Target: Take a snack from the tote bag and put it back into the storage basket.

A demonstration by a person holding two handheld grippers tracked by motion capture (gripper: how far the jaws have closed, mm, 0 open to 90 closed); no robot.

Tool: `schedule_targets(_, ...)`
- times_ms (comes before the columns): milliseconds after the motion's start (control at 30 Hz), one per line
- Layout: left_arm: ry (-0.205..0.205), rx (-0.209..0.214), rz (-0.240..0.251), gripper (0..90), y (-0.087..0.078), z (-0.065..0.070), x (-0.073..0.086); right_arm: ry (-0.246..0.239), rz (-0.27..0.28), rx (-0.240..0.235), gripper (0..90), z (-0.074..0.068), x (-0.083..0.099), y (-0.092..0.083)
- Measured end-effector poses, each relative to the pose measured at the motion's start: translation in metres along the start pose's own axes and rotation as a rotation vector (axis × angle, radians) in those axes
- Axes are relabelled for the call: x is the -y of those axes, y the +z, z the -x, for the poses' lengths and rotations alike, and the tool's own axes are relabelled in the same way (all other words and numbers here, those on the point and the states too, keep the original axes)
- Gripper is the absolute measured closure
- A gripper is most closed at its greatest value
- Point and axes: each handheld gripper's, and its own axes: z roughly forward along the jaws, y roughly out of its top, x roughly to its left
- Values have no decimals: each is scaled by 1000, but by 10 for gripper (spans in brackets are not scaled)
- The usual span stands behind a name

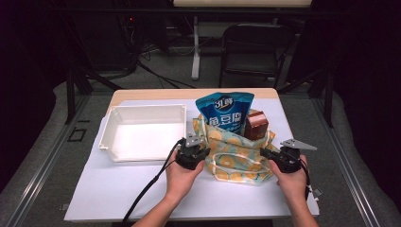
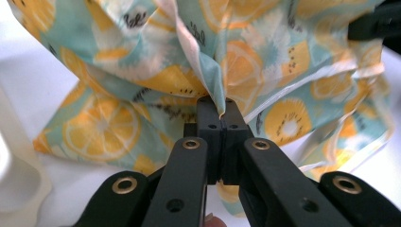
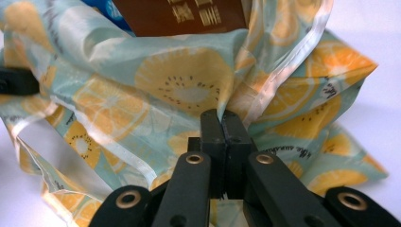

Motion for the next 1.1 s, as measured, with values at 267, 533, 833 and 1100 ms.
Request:
schedule_targets(267, -39, -16, -118, 900, 26, -3, 24, 23, -107, 36, 900, 5, 8, 12)
schedule_targets(533, -57, -24, -54, 785, 19, 0, 29, 8, -202, 69, 900, 9, 20, 26)
schedule_targets(833, -57, -24, 184, 523, -33, 1, -14, -7, -203, 66, 900, 7, 20, 26)
schedule_targets(1100, 23, -83, 97, 469, -4, 11, -26, -13, -196, 60, 900, 6, 21, 26)
